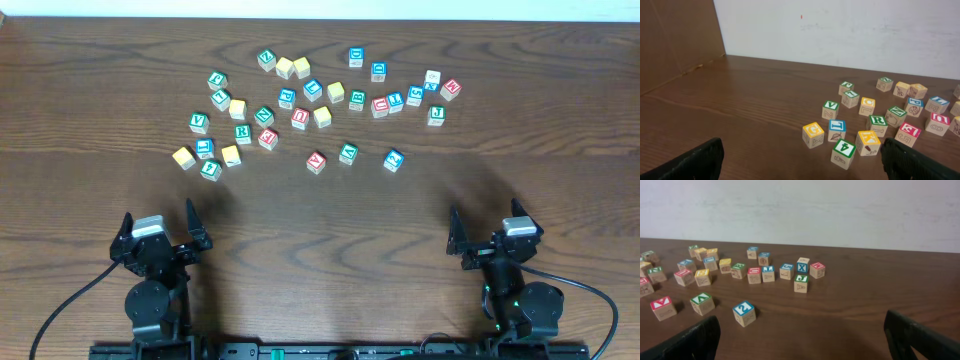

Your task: Spell out CORL

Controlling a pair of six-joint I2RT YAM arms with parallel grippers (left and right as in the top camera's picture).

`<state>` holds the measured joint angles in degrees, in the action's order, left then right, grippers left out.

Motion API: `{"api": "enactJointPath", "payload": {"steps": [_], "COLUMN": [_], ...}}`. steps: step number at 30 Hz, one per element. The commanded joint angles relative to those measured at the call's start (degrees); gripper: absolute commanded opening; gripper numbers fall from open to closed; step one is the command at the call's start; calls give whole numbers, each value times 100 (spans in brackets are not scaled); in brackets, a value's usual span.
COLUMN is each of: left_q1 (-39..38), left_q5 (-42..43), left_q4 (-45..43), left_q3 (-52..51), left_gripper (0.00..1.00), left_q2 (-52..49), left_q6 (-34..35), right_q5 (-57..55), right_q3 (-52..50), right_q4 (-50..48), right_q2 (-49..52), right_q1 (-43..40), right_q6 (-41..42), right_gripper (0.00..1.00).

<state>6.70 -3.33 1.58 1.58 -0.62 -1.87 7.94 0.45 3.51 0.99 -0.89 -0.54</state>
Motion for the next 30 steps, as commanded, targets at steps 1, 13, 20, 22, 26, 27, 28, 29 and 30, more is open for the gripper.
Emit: {"api": "enactJointPath", "payload": {"steps": [1,13,20,22,26,27,28,29,30], "left_q1": [31,24,24,24,24,24,24,24,24], "left_q5": [-85,328,940,1182,1648,1722,1794,1792,1794], "left_q4": [44,-186,-136,-48,402,564,916,1147,1294], "left_q3": [-136,278,1517,1996,3158,3440,3987,4291,4470], "left_gripper": [99,99,99,99,99,99,99,99,99], "left_q2": [31,-221,-1952,-2522,-3707,-3950,-4398,-4621,-4743], "left_q6": [-4,20,66,66,66,66,66,66,63], "right_q5": [15,-199,-160,-221,144,190,188,190,190], "right_q3": [-13,-13,-13,-13,-13,-13,0,22,39], "right_q4": [13,24,9,13,-33,-35,-31,-28,-28], "right_q2": [4,4,4,4,4,4,4,4,4], "right_q1": [46,46,46,46,46,46,46,46,46], "right_q6": [-39,-39,-42,-39,-26,66,319,483,546], "right_gripper": [99,99,99,99,99,99,99,99,99]}}
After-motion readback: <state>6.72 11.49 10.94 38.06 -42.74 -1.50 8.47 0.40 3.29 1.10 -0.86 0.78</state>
